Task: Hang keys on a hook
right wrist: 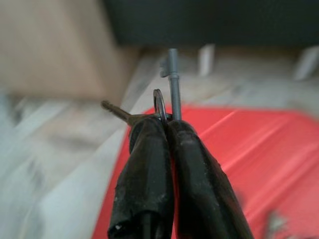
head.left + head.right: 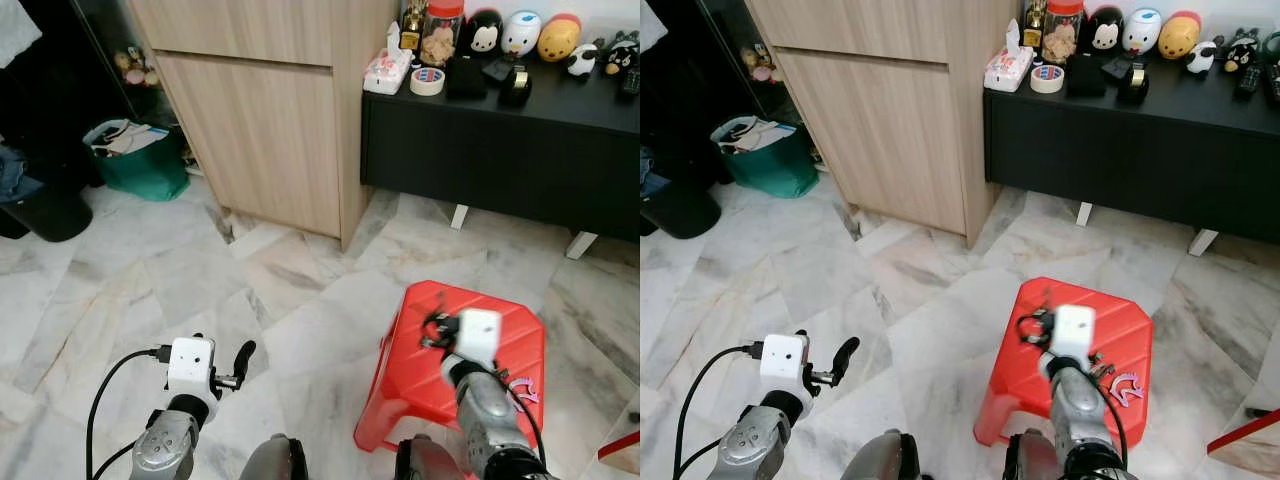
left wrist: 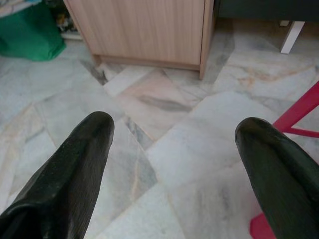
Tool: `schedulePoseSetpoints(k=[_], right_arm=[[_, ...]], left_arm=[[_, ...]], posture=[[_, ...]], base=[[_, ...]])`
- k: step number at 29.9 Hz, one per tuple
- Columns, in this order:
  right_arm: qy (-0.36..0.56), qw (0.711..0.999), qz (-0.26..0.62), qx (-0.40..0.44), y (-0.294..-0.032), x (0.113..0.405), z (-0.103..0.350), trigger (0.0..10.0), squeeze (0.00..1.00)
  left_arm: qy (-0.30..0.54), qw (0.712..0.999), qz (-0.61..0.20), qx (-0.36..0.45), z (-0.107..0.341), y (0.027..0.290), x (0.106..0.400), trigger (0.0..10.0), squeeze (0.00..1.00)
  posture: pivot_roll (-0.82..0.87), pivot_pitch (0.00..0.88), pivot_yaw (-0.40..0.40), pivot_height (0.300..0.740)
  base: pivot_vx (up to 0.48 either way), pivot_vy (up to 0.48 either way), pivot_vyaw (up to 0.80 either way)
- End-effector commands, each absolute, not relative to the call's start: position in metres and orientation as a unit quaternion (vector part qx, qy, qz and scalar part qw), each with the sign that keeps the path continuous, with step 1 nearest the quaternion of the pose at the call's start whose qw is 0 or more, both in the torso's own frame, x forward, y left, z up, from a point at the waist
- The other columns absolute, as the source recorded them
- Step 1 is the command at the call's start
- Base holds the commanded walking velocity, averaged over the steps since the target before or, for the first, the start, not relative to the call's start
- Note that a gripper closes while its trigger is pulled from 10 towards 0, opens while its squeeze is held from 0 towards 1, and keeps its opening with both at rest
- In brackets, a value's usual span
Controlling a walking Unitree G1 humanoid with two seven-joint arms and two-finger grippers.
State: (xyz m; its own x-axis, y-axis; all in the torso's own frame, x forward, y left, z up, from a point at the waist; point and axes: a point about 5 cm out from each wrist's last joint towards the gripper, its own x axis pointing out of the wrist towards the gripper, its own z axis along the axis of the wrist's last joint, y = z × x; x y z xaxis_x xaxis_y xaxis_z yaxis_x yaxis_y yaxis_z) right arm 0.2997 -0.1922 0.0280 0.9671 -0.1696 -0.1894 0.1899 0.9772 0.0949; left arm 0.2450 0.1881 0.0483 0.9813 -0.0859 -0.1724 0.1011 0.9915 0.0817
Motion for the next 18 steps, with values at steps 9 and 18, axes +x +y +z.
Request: schedulePoseSetpoints(k=[9,18], right_arm=[[0.2,0.973,-0.083,0.074,-0.177,0.29,0.002,10.0,0.0],[0.034,0.995,-0.089,0.043,-0.185,0.311,0.052,10.0,0.0]], left_arm=[[0.088,0.994,-0.043,0.042,0.042,0.183,0.247,10.0,0.0],[0.089,0.995,-0.034,0.043,0.037,0.186,0.244,10.0,0.0]], posture=[[0.06,0.067,0.034,0.647],[0.05,0.052,0.02,0.647]], base=[[0.0,0.0,0.0],[0.0,0.0,0.0]])
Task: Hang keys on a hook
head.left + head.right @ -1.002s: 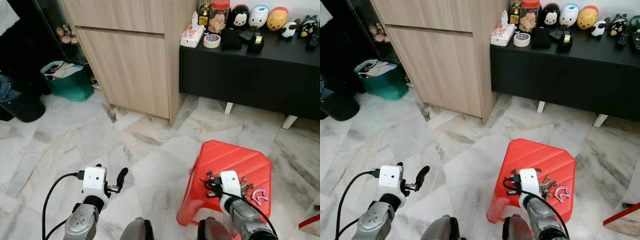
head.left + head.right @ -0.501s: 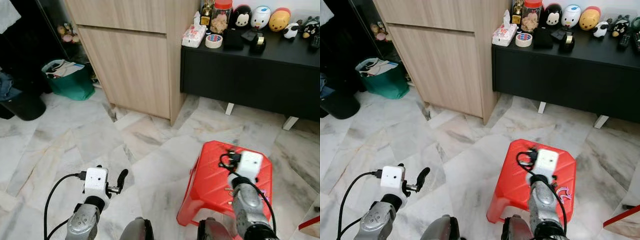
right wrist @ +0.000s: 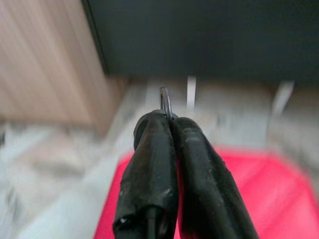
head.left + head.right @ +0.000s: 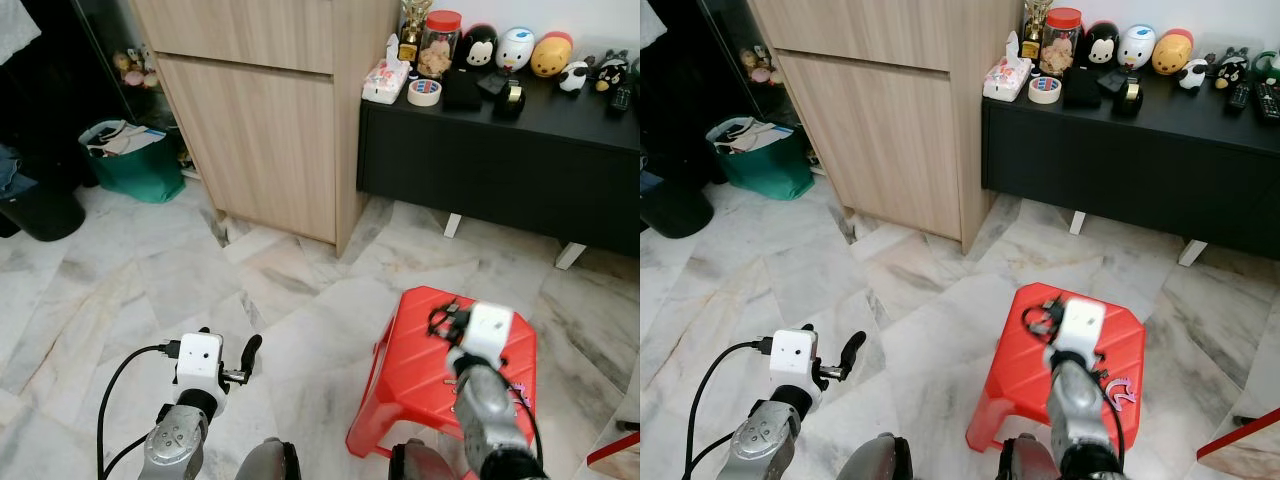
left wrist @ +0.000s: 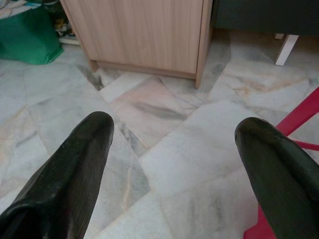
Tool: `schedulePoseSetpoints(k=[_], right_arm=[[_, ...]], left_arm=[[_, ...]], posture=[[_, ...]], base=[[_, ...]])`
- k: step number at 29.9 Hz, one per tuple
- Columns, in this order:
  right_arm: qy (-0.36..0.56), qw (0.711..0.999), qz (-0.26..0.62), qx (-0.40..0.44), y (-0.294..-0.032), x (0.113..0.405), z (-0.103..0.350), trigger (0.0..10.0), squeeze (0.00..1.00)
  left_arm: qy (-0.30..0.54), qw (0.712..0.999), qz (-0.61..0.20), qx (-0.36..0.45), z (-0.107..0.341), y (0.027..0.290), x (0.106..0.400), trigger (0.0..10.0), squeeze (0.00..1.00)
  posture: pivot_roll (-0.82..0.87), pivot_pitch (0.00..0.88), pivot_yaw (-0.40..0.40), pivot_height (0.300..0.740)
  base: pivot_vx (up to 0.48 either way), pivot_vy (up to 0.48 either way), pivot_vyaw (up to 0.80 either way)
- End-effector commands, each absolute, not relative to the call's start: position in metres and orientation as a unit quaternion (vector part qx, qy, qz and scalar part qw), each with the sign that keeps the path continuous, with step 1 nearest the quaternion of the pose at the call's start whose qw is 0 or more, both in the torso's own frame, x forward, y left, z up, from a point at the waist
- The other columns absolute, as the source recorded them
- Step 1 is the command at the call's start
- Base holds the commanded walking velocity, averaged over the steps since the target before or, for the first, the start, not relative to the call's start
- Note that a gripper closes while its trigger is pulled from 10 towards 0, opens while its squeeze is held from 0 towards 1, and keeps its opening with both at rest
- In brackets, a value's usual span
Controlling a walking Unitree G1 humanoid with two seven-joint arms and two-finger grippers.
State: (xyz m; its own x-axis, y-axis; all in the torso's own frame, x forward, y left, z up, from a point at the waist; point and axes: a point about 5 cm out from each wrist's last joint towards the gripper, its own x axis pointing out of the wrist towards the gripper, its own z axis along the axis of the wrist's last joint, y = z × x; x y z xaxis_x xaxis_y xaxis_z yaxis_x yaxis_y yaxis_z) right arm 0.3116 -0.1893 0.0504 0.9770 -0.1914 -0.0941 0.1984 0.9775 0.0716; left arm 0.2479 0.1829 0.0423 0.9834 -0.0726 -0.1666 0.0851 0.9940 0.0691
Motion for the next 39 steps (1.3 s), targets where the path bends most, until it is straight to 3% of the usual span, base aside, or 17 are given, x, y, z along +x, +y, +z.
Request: schedulePoseSetpoints(k=[1,7,18,21,26,34,39], right_arm=[[0.03,0.995,-0.081,0.046,-0.183,0.311,0.053,10.0,0.0],[-0.005,0.998,-0.027,0.049,-0.17,0.297,0.052,10.0,0.0],[0.005,0.998,-0.028,0.047,-0.172,0.289,0.046,10.0,0.0],[0.003,0.999,-0.027,0.043,-0.176,0.288,0.048,10.0,0.0],[0.003,0.999,-0.028,0.041,-0.177,0.288,0.048,10.0,0.0],[0.029,0.998,-0.023,0.042,-0.174,0.284,0.038,10.0,0.0],[0.034,0.998,-0.022,0.044,-0.173,0.286,0.037,10.0,0.0]], left_arm=[[0.091,0.994,-0.032,0.042,0.036,0.187,0.244,10.0,0.0],[0.111,0.993,-0.003,0.04,0.022,0.196,0.238,10.0,0.0],[0.12,0.992,0.016,0.031,0.013,0.204,0.237,10.0,0.0],[0.144,0.988,0.039,0.027,0.001,0.217,0.234,10.0,0.0],[0.165,0.985,0.049,0.028,-0.007,0.224,0.229,10.0,0.0],[0.288,0.952,0.094,0.031,-0.049,0.246,0.192,10.0,0.0],[0.402,0.908,0.114,0.033,-0.077,0.25,0.152,10.0,0.0]], posture=[[0.05,0.052,0.02,0.647],[0.03,0.023,0.01,0.662],[0.02,0.0,-0.01,0.717],[0.02,0.0,-0.016,0.74],[0.02,0.0,-0.013,0.74],[0.03,0.0,-0.019,0.74],[0.02,0.0,-0.023,0.74]], base=[[0.0,0.0,0.0],[0.0,0.0,0.0],[0.0,0.0,0.0],[0.0,0.0,0.0],[0.0,0.0,0.0],[0.0,0.0,0.0],[0.0,0.0,0.0]])
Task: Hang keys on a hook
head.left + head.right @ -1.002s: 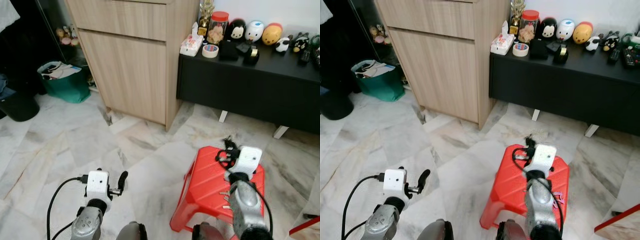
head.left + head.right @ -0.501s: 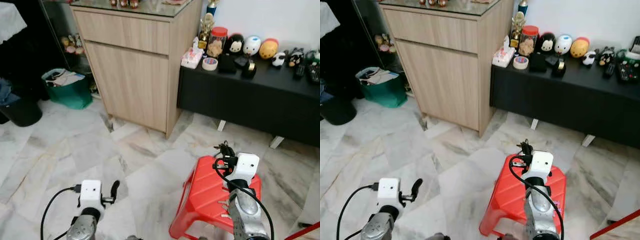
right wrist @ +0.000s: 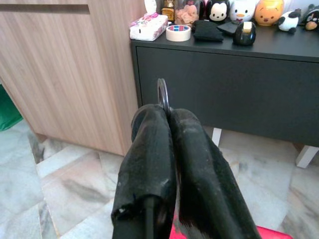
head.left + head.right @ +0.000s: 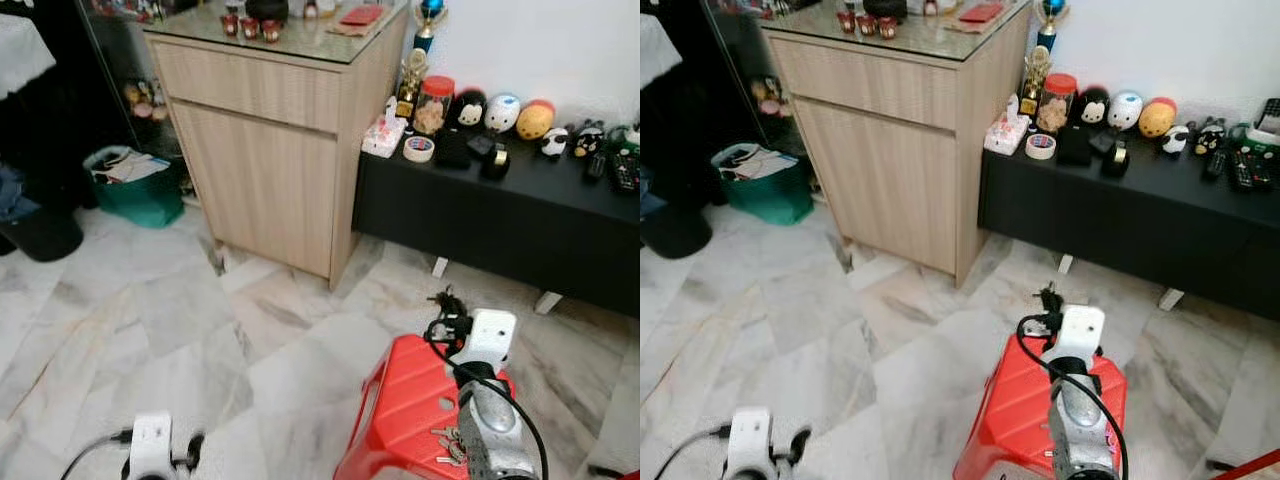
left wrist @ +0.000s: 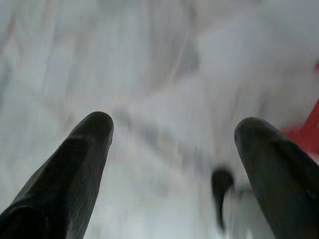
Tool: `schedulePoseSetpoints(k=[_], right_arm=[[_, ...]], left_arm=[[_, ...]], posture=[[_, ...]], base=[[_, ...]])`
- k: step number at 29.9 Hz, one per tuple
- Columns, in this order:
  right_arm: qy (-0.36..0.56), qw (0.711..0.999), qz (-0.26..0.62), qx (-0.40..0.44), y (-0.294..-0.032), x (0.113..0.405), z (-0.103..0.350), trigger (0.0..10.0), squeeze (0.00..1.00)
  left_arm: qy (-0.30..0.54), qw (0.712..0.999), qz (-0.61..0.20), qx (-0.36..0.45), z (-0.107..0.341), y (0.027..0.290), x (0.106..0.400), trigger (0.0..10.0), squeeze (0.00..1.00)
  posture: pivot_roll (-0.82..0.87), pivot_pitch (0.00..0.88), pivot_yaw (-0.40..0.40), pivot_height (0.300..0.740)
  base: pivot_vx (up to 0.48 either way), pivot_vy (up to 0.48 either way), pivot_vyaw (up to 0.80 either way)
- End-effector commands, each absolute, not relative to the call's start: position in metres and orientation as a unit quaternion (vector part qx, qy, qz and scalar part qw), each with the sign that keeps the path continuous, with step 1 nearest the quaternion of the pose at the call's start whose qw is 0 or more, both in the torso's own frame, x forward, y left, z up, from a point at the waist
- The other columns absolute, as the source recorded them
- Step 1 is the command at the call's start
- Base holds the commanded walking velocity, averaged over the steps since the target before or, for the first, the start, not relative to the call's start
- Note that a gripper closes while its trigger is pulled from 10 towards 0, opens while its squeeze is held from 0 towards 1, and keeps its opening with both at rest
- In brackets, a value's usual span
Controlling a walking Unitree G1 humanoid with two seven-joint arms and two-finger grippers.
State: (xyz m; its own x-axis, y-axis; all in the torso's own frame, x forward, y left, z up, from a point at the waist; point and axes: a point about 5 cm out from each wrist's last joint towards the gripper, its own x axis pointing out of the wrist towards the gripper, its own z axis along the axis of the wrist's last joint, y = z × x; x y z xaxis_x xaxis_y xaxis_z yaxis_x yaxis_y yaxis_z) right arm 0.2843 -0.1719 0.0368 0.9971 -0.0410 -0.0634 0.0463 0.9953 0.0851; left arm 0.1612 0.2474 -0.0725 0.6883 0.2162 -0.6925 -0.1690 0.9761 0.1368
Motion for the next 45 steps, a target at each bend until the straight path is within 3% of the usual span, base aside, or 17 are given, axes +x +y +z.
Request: schedulePoseSetpoints(k=[1,10,32,45], right_arm=[[0.033,0.998,-0.019,0.041,-0.173,0.287,0.038,10.0,0.0],[0.035,0.997,-0.047,0.042,-0.177,0.298,0.042,10.0,0.0],[0.051,0.997,-0.045,0.039,-0.172,0.29,0.032,10.0,0.0],[0.056,0.996,-0.046,0.042,-0.171,0.288,0.03,10.0,0.0]], left_arm=[[0.406,0.906,0.114,0.039,-0.078,0.25,0.151,10.0,0.0],[0.403,0.908,0.109,0.024,-0.079,0.24,0.157,10.0,0.0],[0.413,0.905,0.101,0.019,-0.083,0.237,0.151,10.0,0.0],[0.411,0.906,0.097,0.016,-0.083,0.234,0.152,10.0,0.0]], posture=[[0.01,0.0,-0.017,0.74],[0.01,0.0,-0.011,0.74],[0.0,0.021,-0.002,0.74],[0.0,0.022,-0.003,0.74]], base=[[0.0,0.0,0.0],[0.0,0.0,0.0],[0.0,0.0,0.0],[-0.26,0.0,0.0]])
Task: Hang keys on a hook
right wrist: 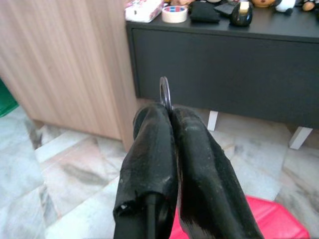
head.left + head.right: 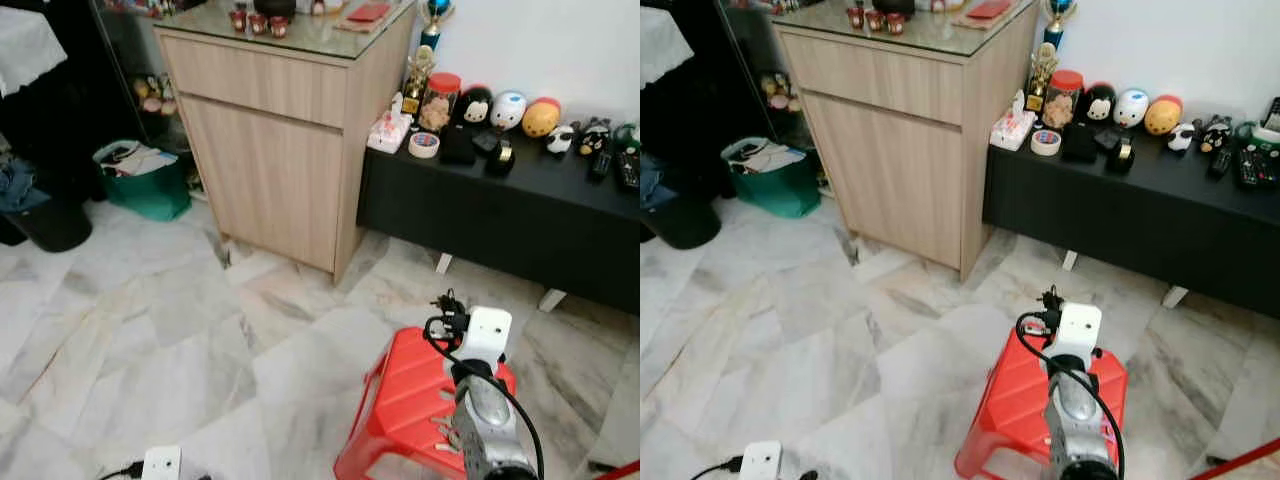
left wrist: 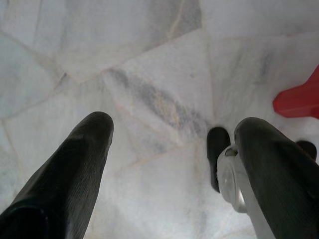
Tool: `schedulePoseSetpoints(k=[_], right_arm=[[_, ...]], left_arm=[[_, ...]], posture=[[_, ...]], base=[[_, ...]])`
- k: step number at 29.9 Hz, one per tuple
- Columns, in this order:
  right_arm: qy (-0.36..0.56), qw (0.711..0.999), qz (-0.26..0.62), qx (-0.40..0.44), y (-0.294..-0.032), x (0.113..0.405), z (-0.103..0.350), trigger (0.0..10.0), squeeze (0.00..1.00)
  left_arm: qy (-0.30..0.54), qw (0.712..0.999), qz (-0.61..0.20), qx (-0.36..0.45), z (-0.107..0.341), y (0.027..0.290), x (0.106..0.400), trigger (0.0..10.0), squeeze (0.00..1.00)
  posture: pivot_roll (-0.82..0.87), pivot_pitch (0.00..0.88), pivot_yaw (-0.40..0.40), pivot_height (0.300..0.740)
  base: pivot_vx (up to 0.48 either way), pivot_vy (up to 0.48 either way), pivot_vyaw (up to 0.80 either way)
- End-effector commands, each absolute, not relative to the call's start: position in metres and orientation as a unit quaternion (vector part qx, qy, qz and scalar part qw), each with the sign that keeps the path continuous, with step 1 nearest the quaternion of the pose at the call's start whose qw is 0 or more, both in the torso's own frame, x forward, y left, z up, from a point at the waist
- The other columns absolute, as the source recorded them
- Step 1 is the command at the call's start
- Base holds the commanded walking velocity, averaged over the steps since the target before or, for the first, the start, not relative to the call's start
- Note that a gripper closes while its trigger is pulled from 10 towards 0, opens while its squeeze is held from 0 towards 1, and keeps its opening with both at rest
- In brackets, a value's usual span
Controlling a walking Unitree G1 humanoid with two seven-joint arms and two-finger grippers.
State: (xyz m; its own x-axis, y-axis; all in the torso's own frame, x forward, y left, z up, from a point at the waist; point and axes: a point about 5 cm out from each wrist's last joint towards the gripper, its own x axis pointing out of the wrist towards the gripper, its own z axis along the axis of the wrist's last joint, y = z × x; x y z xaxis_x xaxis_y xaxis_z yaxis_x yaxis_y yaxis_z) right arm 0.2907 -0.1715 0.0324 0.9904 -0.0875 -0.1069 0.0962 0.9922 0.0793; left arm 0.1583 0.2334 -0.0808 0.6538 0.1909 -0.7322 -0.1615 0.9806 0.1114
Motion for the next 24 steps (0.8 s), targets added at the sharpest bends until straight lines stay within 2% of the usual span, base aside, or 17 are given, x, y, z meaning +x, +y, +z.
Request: schedulePoseSetpoints(k=[1,22,24], right_arm=[[0.056,0.996,-0.046,0.042,-0.1709,0.2883,0.0298,10.0,0.0],[0.066,0.995,-0.053,0.052,-0.1713,0.2887,0.0276,10.0,0.0],[0.069,0.995,-0.051,0.051,-0.1698,0.2896,0.0274,10.0,0.0]], left_arm=[[0.411,0.906,0.097,0.016,-0.0831,0.2342,0.1523,10.0,0.0],[0.416,0.905,0.092,0.016,-0.0854,0.2299,0.1493,10.0,0.0],[0.418,0.904,0.091,0.017,-0.0859,0.2297,0.1485,10.0,0.0]], posture=[[0.0,0.022,-0.003,0.74],[0.01,0.017,-0.008,0.74],[0.01,0.017,-0.008,0.74]], base=[[-0.27,0.0,0.0],[-0.276,0.0,0.0],[-0.277,0.0,-0.52]])
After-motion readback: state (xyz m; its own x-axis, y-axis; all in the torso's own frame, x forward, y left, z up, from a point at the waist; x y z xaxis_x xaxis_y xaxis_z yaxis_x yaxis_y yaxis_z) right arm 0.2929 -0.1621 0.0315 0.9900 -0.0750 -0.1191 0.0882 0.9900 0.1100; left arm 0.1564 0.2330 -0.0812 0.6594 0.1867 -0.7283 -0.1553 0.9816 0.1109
